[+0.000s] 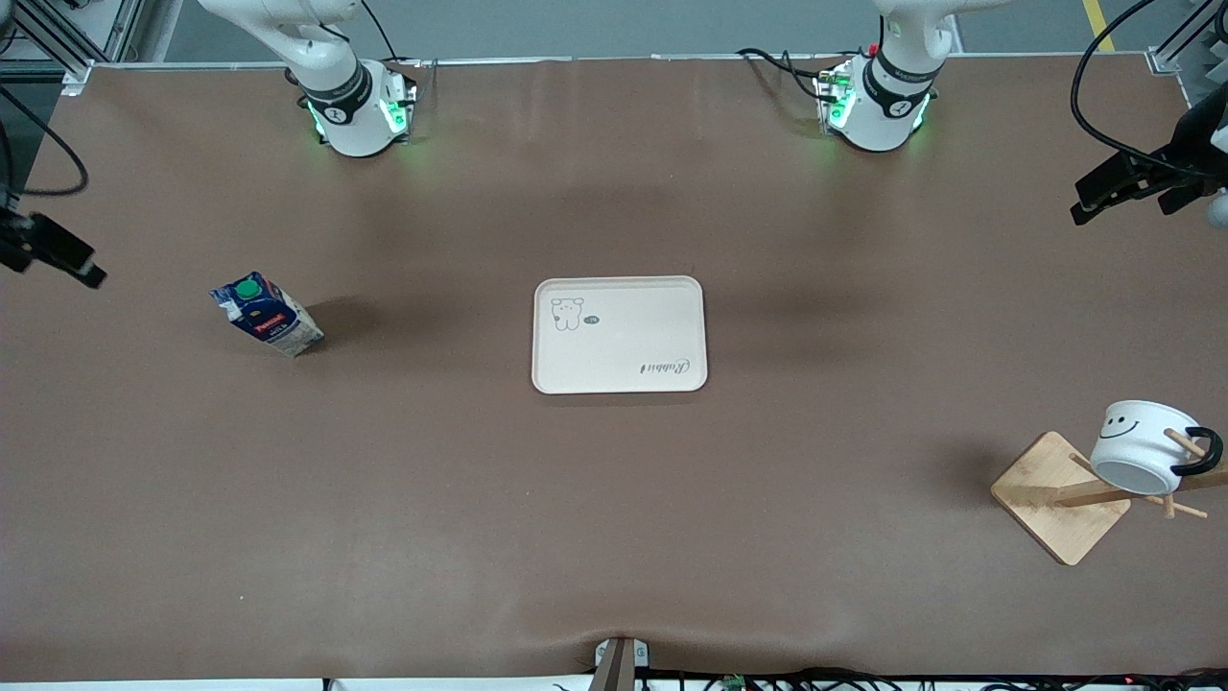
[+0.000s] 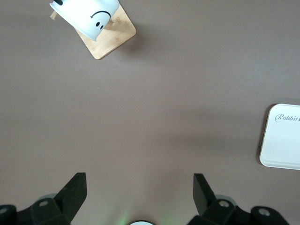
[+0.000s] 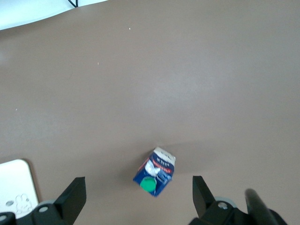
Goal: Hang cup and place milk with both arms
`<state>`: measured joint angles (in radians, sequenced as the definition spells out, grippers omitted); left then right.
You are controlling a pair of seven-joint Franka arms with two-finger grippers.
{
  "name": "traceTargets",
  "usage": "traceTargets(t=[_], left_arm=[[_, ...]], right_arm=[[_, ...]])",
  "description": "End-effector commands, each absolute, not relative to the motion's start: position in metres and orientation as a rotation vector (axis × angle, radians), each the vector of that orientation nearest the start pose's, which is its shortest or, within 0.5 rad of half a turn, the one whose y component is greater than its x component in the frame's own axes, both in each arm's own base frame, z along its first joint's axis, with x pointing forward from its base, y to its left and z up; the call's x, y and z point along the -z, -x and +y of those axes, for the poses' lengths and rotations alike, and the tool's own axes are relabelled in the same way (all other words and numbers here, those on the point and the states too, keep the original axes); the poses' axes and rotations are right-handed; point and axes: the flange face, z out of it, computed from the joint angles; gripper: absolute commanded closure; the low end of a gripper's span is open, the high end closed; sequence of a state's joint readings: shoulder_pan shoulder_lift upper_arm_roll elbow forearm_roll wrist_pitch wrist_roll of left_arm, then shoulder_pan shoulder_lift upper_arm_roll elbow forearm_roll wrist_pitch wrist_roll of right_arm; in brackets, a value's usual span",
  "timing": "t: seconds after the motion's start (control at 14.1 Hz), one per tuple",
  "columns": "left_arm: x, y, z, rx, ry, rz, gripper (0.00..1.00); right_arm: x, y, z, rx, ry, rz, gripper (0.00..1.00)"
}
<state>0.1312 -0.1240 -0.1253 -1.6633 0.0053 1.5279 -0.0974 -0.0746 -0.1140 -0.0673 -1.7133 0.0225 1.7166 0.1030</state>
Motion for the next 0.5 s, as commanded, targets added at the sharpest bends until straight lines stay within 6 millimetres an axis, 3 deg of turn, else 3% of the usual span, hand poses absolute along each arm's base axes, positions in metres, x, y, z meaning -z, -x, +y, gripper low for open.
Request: traceTargets(t=[0.0, 0.07, 0.14, 0.28, 0.42], left_arm=[[-0.652, -0.507, -0.004, 0.004, 3.131, -0.136, 0.0], [-0.652, -0.507, -0.005, 0.001, 3.127, -0.133, 0.0], [-0.652, -0.507, -0.007, 0.004, 3.127, -0.133, 0.0], [-0.655, -0.507, -0.013, 0.013, 3.128, -0.112, 0.0], [-0.661, -0.509, -0.014, 0.035, 3.129, -0.114, 0.0]], right_arm=[[-0.639, -0.522, -0.065, 0.144, 3.09, 0.331, 0.0], [-0.647, -0.513, -0.055, 0.139, 3.094, 0.306, 0.0], [-0.651, -0.513, -0.058, 0.148, 3.093, 0.312, 0.0], [-0.672, -0.519, -0.055, 0.21, 3.095, 0.302, 0.0], [-0.679, -0.523, -0.056, 0.217, 3.135, 0.3, 0.0]])
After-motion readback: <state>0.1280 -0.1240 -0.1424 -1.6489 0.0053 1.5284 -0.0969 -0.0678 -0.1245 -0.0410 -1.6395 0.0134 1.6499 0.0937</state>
